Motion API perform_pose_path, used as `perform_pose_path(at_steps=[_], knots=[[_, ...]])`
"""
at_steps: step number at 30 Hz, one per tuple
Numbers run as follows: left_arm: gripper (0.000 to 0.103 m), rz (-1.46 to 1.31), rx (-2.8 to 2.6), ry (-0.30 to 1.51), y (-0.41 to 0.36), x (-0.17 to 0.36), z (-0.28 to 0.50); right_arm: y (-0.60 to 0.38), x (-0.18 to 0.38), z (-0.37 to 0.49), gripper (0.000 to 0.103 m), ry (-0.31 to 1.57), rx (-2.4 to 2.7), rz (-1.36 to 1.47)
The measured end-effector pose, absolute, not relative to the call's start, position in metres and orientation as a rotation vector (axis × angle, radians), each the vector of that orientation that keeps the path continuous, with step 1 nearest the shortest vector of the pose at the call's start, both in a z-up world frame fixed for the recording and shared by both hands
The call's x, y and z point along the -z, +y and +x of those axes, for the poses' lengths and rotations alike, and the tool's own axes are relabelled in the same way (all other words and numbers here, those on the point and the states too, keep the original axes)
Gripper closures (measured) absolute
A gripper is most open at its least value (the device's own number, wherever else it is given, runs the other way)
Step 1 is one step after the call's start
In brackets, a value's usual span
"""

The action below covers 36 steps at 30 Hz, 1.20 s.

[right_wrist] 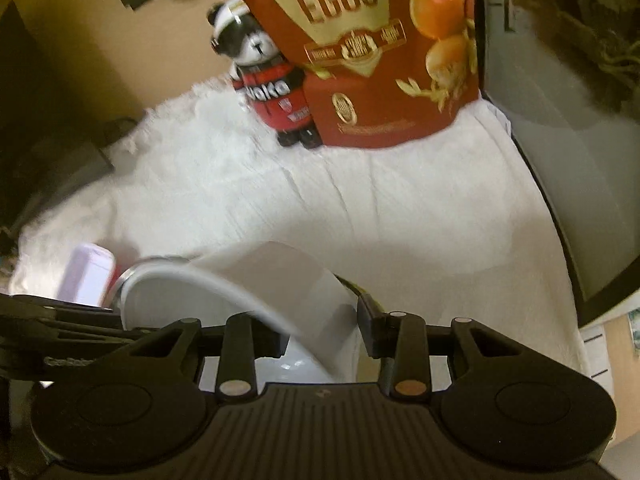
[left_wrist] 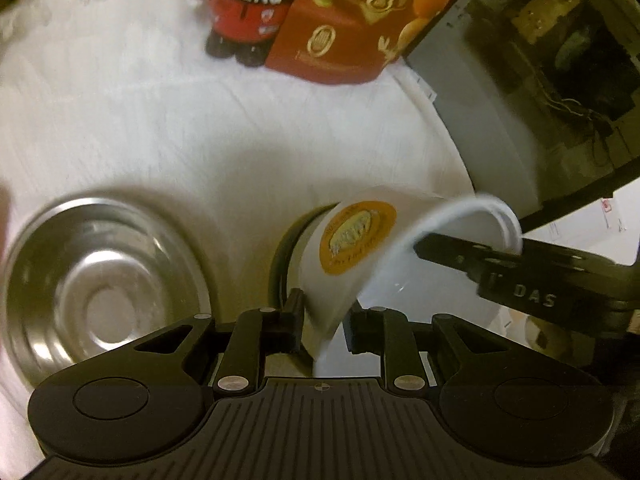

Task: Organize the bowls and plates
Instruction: 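Lower the white bowl into the blue bowl and open the left gripper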

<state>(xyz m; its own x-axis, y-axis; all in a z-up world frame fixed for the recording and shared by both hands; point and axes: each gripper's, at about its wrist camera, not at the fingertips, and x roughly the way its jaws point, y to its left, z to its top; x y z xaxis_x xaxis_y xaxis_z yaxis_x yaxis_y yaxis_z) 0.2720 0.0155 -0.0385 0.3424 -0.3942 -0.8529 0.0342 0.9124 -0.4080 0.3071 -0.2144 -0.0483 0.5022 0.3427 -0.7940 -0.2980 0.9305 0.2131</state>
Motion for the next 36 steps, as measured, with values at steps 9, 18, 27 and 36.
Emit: perform_pose_path(at_steps=[9,18,27,36], knots=[[0.082,-0.417,0.295,1.138,0.028,0.024,0.268,-0.216,0.05,0.309,0.068,0.926,-0.347,0.004],[0.082,-0.44,0.314,1.117,0.023,0.017,0.273,-0.219,0.046,0.306,0.066,0.886,-0.342,-0.003],[0.082,-0.454,0.3,1.141,0.027,0.025,0.277,-0.219,0.054,0.31,0.066,0.907,-0.345,-0.012],[0.082,-0.468,0.303,1.138,0.029,0.024,0.278,-0.217,0.05,0.308,0.066,0.885,-0.35,-0.02]])
